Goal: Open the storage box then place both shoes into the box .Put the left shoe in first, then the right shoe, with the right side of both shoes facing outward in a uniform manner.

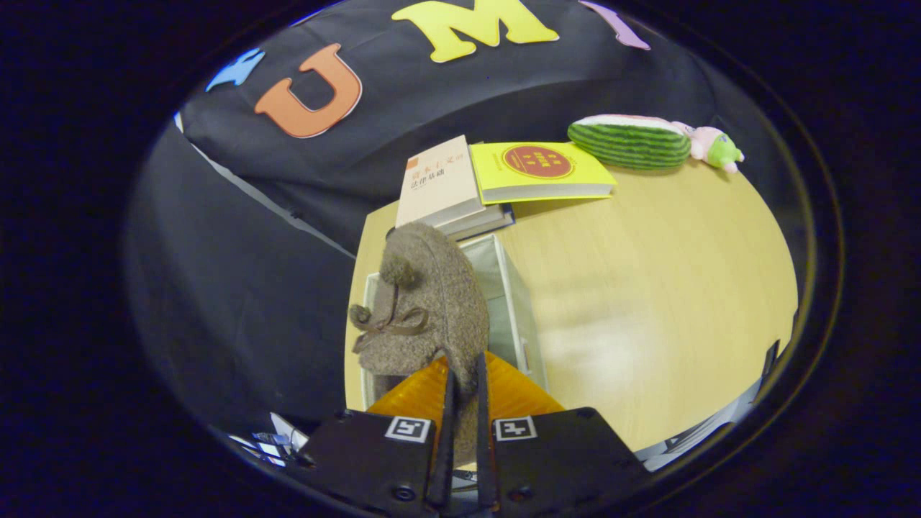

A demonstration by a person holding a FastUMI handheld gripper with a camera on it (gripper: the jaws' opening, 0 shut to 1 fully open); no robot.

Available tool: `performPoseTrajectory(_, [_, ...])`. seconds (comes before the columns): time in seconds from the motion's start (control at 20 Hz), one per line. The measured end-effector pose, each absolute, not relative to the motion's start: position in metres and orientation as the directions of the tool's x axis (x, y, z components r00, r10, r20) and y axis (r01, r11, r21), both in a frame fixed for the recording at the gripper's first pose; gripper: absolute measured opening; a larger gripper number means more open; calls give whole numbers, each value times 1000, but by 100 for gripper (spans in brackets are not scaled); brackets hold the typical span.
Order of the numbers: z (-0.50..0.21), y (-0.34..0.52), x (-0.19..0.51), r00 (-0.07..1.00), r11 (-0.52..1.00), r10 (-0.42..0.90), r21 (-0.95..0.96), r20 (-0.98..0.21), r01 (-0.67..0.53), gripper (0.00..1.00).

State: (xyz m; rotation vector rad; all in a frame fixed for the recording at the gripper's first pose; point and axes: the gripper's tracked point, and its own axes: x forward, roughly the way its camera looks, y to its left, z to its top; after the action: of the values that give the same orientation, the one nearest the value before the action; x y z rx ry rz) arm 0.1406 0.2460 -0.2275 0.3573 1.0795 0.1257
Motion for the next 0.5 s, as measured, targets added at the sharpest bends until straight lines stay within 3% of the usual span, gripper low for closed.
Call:
performPoseTrajectory(0.05, [-223,244,141,491,938,269,342,-829,63,23])
performPoseTrajectory(0.1, [-215,242,145,523,944,265,329,-810,32,40])
performPoseTrajectory(0.2, [-203,233,153,589,968,214,251,-780,-20,100])
performPoseTrajectory(0.5, [-139,208,144,761,992,124,93,-637,-84,100])
